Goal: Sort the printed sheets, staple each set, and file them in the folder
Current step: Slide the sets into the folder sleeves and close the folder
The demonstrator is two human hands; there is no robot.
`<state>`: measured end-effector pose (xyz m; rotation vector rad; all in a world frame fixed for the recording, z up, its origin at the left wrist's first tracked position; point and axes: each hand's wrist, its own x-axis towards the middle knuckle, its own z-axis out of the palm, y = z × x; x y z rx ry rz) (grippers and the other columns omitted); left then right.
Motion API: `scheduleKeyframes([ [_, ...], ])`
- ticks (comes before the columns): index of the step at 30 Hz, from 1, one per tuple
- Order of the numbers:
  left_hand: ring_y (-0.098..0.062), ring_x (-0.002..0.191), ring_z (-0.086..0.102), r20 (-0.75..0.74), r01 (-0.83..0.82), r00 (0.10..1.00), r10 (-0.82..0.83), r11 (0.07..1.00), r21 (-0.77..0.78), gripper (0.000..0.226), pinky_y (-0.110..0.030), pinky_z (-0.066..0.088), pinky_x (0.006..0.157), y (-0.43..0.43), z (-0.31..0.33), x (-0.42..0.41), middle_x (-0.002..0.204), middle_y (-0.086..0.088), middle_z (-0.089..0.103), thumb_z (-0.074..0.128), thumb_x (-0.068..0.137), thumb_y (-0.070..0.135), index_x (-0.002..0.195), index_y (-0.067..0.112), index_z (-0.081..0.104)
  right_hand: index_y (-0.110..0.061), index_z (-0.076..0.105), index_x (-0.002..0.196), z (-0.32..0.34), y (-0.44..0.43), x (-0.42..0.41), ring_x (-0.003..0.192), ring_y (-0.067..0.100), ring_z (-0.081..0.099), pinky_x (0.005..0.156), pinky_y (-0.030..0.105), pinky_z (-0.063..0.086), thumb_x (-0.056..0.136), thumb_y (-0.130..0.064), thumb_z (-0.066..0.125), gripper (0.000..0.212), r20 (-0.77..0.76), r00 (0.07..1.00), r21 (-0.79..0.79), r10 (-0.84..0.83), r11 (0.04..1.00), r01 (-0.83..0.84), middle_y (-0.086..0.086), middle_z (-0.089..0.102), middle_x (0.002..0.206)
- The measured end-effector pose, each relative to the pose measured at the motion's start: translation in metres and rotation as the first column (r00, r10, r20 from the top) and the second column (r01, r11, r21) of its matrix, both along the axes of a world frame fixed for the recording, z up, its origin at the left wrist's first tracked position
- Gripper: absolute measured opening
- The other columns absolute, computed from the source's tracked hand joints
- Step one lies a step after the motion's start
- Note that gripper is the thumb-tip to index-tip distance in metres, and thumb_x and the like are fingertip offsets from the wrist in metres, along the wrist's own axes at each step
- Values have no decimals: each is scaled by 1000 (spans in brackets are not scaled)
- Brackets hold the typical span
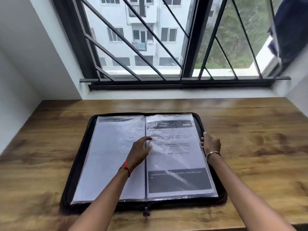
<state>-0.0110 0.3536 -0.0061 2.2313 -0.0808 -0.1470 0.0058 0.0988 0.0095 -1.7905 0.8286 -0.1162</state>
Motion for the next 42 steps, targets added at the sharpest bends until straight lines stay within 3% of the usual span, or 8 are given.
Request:
scheduleKeyframes([
  [4, -12, 136, 31, 86, 34, 996, -36, 999, 24, 42, -7, 16, 102, -1, -19, -11, 144, -2, 40, 48, 95, 11, 137, 9, 41, 2, 52, 126, -11, 55, -15, 132, 33, 39, 110, 40, 31, 94, -21, 45, 40, 38, 919, -598, 394, 746, -295, 22, 44, 138],
  [9, -12, 143, 17, 196, 109, 965, -175, 945, 309, 55, -15, 1, 112, -4, -40, -17, 153, 1, 20, 22, 97, 35, 146, 12, 20, -9, 53, 127, -41, 123, -32, 124, 21, 52, 109, 34, 16, 84, -29, 35, 50, -225, 616, -723, 755, 294, -625, 7, 54, 134],
  [13, -10, 143, 8, 198, 114, 953, -228, 879, 463, 71, -20, -3, 113, -3, -48, -18, 155, 2, 12, 2, 86, 47, 147, 12, 15, -14, 53, 131, -48, 119, -33, 127, 19, 50, 110, 32, 6, 83, -41, 30, 60, -374, 592, -616, 714, 287, -734, 1, 49, 140],
  [19, -11, 144, 5, 181, 123, 951, -251, 842, 525, 75, -20, -7, 113, -3, -48, -17, 156, 3, 8, -2, 83, 52, 148, 15, 11, -23, -4, 148, -52, 78, -32, 134, -4, -15, 110, 27, -17, 64, -79, -21, 102, -375, 626, -692, 684, 243, -680, -17, -16, 147],
  [25, -3, 141, -3, 181, 132, 949, -258, 847, 515, 76, -16, -13, 110, -1, -48, -16, 155, 6, 3, -3, 82, 54, 148, 17, 7, -24, -7, 147, -59, 47, -31, 136, -5, -12, 115, 26, -10, 56, -78, -33, 109, -375, 701, -678, 607, 336, -654, -14, -11, 152],
  [34, -9, 144, 10, 151, 150, 966, -211, 929, 338, 68, -19, 0, 115, 2, -48, -12, 155, 4, 14, 17, 89, 52, 147, 16, 21, -19, 4, 149, -60, 36, -31, 144, 3, 3, 110, 33, -24, 72, -63, -10, 89, -359, 816, -692, 453, 459, -558, -9, 3, 157],
  [38, -23, 137, 30, 247, -47, 969, 10, 989, 144, 43, -28, 21, 113, 18, -40, -11, 145, -8, 38, 53, 93, 18, 133, 5, 46, -6, 13, 148, -49, 59, -24, 146, 16, 5, 115, 44, -9, 85, -53, 8, 78, -277, 895, -720, 350, 541, -435, 6, 9, 157],
  [42, -36, 127, 38, 252, -313, 933, 256, 924, 219, 37, -38, 28, 108, 58, -37, -12, 134, -22, 47, 58, 89, 11, 121, -5, 54, -8, 18, 147, -32, 102, -17, 146, 17, 10, 115, 36, -5, 84, -51, 4, 78, -194, 784, -725, 590, 452, -520, 6, 12, 157],
])
